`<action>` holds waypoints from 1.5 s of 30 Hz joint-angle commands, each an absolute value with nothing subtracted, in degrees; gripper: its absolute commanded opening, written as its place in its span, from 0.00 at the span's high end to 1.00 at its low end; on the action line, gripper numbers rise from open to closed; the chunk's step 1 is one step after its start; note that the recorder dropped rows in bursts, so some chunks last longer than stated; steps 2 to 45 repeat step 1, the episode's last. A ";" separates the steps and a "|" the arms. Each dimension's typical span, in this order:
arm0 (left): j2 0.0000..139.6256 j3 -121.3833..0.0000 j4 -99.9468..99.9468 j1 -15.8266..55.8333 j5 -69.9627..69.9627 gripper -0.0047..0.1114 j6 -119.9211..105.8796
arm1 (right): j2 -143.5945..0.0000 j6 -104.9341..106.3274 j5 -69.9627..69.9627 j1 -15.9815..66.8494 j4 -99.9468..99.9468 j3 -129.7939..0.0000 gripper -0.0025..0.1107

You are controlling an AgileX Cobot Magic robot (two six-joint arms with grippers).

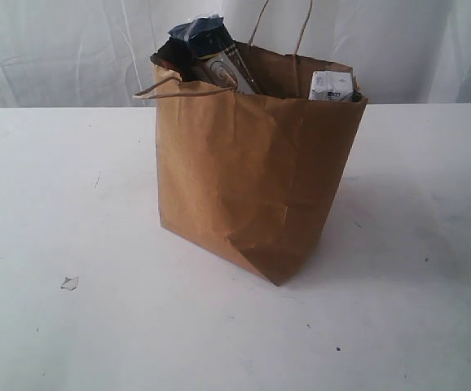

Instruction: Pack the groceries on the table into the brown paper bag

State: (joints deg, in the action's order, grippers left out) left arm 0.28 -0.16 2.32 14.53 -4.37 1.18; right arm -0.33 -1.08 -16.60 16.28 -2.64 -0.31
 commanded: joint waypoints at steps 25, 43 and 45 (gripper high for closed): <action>0.00 0.00 2.50 14.75 -4.32 0.96 1.28 | 0.00 -1.32 -16.17 15.99 -2.80 0.00 0.61; 0.00 0.00 2.50 14.75 -4.32 0.96 1.28 | 0.00 -1.32 -16.17 15.99 -2.80 0.00 0.61; 0.00 0.00 2.50 14.75 -4.32 0.96 1.28 | 0.00 -1.32 -16.17 15.99 -2.80 0.00 0.61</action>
